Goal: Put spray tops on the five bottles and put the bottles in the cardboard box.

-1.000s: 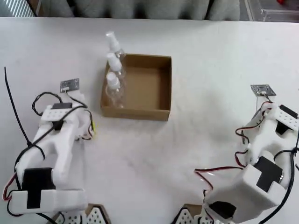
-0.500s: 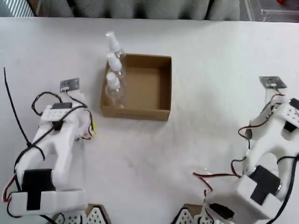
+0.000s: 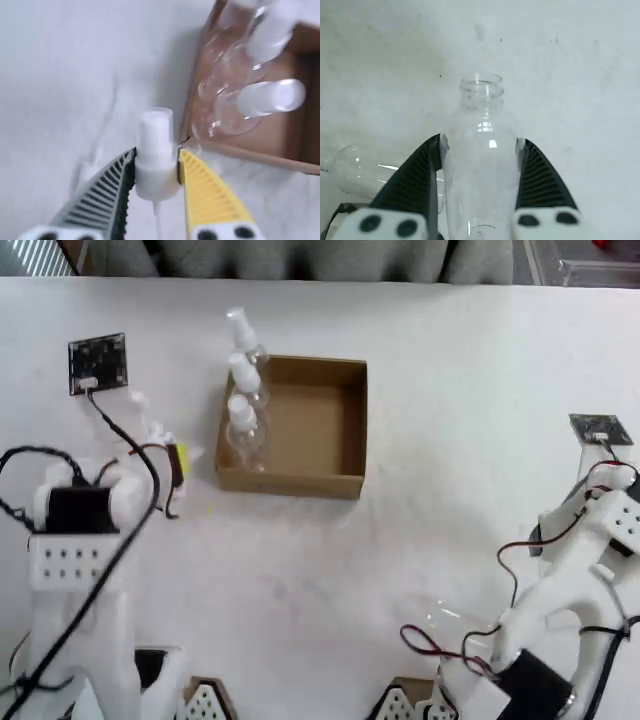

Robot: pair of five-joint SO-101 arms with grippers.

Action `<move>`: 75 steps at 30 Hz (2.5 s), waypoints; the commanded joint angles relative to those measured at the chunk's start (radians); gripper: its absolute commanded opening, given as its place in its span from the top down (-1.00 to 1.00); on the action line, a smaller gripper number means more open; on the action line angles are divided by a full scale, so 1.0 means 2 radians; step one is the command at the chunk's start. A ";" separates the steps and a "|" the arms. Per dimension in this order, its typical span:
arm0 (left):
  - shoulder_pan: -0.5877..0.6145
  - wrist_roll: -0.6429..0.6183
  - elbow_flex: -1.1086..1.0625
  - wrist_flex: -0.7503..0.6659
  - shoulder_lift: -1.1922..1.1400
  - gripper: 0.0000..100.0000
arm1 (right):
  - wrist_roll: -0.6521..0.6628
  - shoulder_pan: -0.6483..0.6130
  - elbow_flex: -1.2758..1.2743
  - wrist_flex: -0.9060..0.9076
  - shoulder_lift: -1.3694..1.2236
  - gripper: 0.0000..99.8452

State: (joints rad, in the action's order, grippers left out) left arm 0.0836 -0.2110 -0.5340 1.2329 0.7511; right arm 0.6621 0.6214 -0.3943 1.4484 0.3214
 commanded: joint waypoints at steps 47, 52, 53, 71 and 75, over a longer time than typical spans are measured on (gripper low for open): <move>-0.193 -0.081 0.204 -0.232 0.140 0.96 | -0.237 -0.668 -0.361 -0.227 0.728 0.97; -0.201 -0.094 0.128 -0.306 0.132 0.96 | -0.237 -0.668 -0.361 -0.225 0.738 0.97; -0.201 -0.099 0.119 -0.313 0.135 0.96 | -0.237 -0.668 -0.361 -0.224 0.738 0.97; -0.243 -0.103 -0.031 -0.389 0.234 0.96 | -0.237 -0.668 -0.361 -0.224 0.738 0.97; -0.245 -0.104 -0.056 -0.405 0.244 0.96 | -0.237 -0.668 -0.361 -0.219 0.738 0.97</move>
State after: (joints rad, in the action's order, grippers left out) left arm -0.3966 -0.4120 -0.6414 0.4687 1.2206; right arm 0.1987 -0.7073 -1.1231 1.0234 1.7944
